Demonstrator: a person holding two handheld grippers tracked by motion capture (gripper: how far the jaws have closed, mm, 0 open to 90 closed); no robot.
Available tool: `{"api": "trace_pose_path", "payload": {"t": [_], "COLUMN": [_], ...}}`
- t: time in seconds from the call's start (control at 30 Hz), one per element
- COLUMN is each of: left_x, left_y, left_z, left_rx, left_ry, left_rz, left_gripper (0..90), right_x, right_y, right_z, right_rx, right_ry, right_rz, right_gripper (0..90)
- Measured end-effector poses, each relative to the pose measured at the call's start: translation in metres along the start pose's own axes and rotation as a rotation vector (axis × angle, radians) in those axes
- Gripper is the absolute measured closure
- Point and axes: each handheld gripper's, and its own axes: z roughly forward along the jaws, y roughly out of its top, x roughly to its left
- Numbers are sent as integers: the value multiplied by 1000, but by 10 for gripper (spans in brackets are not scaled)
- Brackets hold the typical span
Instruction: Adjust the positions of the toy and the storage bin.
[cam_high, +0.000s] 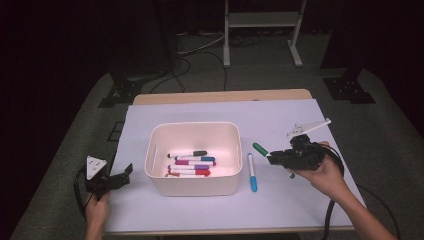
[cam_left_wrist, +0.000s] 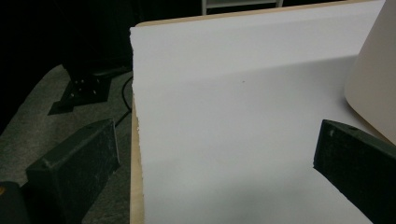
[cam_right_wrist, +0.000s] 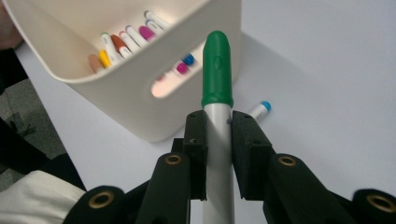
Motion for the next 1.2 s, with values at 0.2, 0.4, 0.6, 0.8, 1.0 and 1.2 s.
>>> {"api": "trace_pose_path", "payload": {"t": [0.2,0.4,0.6,0.8,1.0,1.2], "left_x": [0,0,0,0,1,1], "left_y": [0,0,0,0,0,0], "left_z": [0,0,0,0,-1,-1], "left_rx": [-2,-1,-2,-3,0,1], "left_ry": [-1,-2,-4,-4,-6,-7], "left_rz": [-2,-2,-4,-3,-6,-2], "left_gripper": [0,0,0,0,0,0], "right_x": [13,31,48,65,79,93], "right_y": [23,48,70,90,107,121], "right_z": [-9,-11,-5,9,24,41], "right_rx": [-8,-11,-3,19,34,51], "right_ry": [39,83,131,177,219,255], "right_rz": [-39,-88,-130,-177,-218,-254], "right_gripper": [759,759,759,759,759,759]}}
